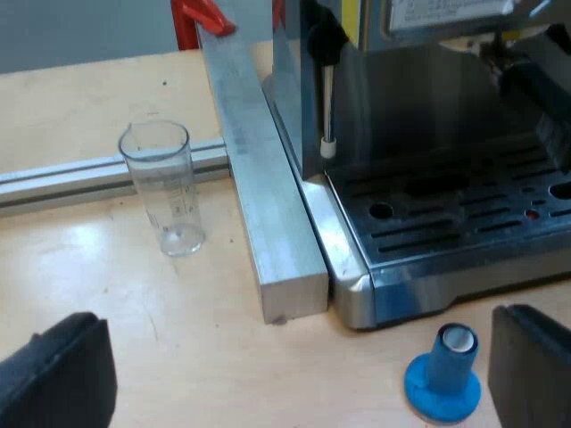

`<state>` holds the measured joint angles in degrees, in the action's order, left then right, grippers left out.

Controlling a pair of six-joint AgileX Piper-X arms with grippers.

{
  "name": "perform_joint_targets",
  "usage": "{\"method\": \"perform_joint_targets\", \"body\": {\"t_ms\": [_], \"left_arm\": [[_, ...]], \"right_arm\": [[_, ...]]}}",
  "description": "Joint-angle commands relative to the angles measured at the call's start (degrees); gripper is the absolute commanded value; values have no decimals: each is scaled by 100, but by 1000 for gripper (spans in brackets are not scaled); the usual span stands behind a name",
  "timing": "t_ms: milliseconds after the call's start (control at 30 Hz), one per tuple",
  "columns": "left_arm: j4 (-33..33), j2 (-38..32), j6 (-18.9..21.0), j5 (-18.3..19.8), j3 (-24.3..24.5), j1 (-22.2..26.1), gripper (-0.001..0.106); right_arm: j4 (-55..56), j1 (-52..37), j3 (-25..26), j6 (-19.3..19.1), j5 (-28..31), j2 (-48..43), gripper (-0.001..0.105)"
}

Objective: Remove mug from coffee machine

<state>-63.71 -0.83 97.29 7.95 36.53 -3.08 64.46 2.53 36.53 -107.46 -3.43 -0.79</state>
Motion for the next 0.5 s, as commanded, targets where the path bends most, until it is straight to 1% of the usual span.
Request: {"method": "perform_joint_targets", "body": {"t_ms": [33,300,333,500], "left_arm": [[102,-797,-14,-73,-191,13,86],[53,-787,-14,-53,-511,13,86],[58,-787,-14,-53,-510,13,86],[65,-787,-14,-53,-510,13,86]], "right_arm": [[-77,-17,-82,-80,-26,-230,66],[-77,-17,-366,-80,-26,-219,66],[-117,-17,-453,-80,-26,-219,66],[-218,-17,-485,-67,-26,-219,66]]}}
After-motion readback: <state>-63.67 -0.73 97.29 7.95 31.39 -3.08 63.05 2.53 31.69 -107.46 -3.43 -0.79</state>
